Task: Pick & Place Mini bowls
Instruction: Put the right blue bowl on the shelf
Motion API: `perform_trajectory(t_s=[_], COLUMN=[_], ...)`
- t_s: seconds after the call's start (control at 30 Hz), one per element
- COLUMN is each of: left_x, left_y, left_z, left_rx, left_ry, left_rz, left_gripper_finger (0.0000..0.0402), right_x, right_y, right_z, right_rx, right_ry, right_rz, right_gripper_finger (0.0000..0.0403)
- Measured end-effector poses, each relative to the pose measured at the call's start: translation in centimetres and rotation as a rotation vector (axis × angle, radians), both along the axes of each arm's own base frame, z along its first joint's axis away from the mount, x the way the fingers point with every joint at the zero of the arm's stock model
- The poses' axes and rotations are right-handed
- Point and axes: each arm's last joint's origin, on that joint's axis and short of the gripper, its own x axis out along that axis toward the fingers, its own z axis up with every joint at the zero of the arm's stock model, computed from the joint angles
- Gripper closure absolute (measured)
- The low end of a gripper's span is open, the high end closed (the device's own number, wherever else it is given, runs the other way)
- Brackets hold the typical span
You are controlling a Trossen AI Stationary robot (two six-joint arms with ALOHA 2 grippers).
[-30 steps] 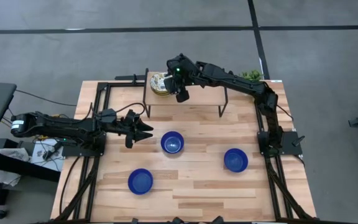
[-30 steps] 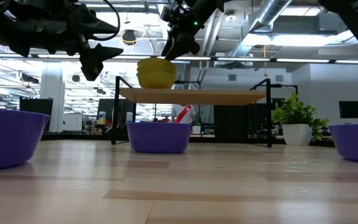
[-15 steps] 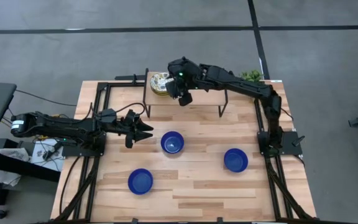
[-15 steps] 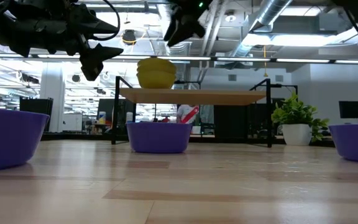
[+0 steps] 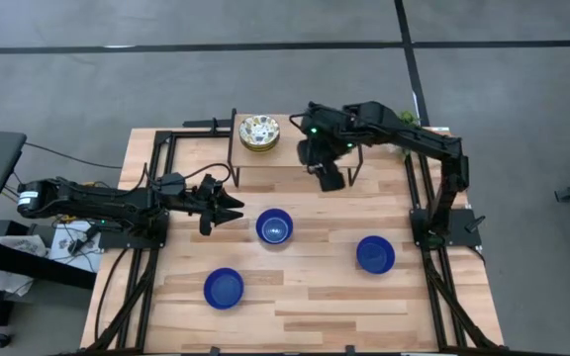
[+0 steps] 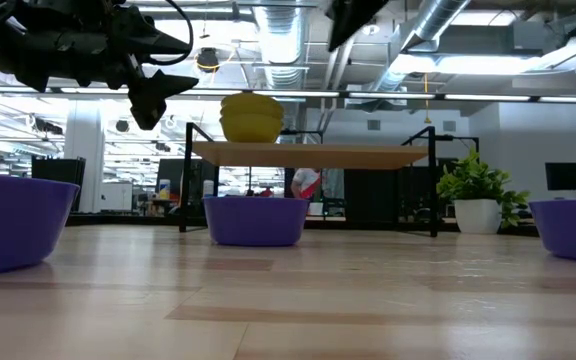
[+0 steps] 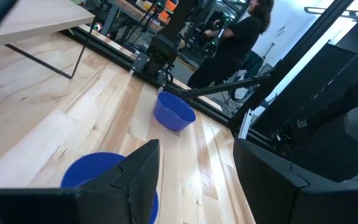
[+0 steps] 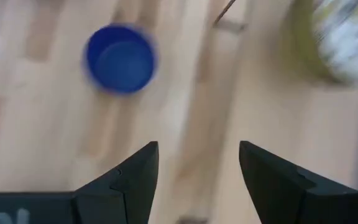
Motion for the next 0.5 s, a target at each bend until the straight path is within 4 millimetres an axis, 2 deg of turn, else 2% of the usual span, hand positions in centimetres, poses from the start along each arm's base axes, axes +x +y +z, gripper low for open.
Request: perform_trajectory(t_s=[0.13, 0.23, 0.5], left_x=[0.0, 0.0, 0.0], left_y=[0.0, 0.0, 0.0], left_z=[0.0, 0.0, 0.0], left_rx=[0.0, 0.0, 0.001], left_ry=[-0.002, -0.003, -0.004], left_rz=[0.0, 0.0, 0.0], left_gripper_finger=[0.0198, 0.0198, 0.0198], right_x=[-1.7, -2.3, -3.7], right_y=[1.2, 2.4, 7.6], right_z=[0.3, 0.7, 2.2], right_rx=[0.127, 0.165, 0.246], right_ry=[0.093, 0.092, 0.069], right_rz=[-0.015, -0.043, -0.05], right_gripper_finger=[0.0189, 0.0189, 0.0189])
